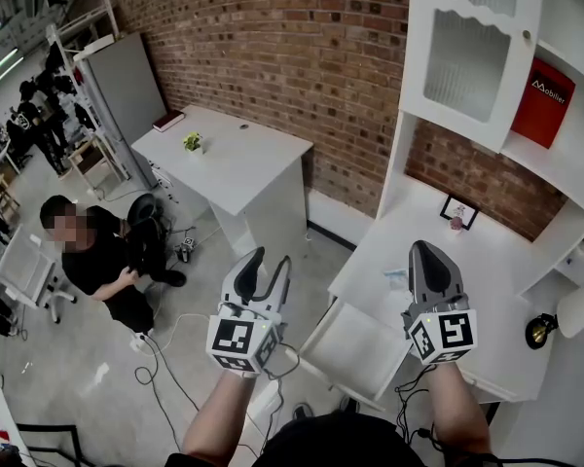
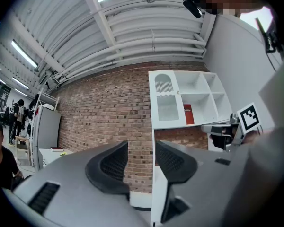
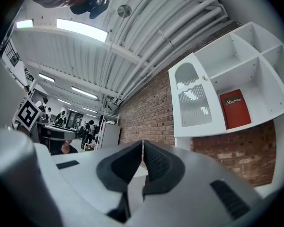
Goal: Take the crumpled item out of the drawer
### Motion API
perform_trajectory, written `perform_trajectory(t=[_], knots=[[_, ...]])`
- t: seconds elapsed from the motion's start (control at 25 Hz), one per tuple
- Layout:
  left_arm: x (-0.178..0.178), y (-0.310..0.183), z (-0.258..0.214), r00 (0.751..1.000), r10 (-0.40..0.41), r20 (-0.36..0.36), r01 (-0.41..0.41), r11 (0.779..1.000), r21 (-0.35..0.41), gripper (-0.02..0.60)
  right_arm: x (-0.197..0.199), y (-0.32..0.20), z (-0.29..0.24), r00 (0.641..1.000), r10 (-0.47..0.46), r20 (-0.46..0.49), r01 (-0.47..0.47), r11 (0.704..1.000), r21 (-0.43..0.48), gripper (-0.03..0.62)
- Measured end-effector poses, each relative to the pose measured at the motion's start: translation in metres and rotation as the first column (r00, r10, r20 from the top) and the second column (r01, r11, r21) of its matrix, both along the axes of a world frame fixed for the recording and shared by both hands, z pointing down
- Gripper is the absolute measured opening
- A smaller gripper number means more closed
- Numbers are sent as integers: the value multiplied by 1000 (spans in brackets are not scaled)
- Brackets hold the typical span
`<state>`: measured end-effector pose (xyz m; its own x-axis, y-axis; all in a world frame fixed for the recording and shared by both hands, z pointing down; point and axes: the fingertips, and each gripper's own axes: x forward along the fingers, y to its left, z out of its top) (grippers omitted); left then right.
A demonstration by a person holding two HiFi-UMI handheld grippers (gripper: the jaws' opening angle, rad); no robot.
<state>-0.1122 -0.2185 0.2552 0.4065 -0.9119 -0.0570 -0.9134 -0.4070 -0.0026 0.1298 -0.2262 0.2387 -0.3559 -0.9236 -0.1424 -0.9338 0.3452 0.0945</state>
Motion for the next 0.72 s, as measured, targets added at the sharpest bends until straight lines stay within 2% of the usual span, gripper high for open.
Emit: perform_trajectory(t=[0.72], knots=[[-5,-5,7,1000,4,0,-4,1000,-18,183,-7,-3,2,1000,-14,2,14,1000,2,3]])
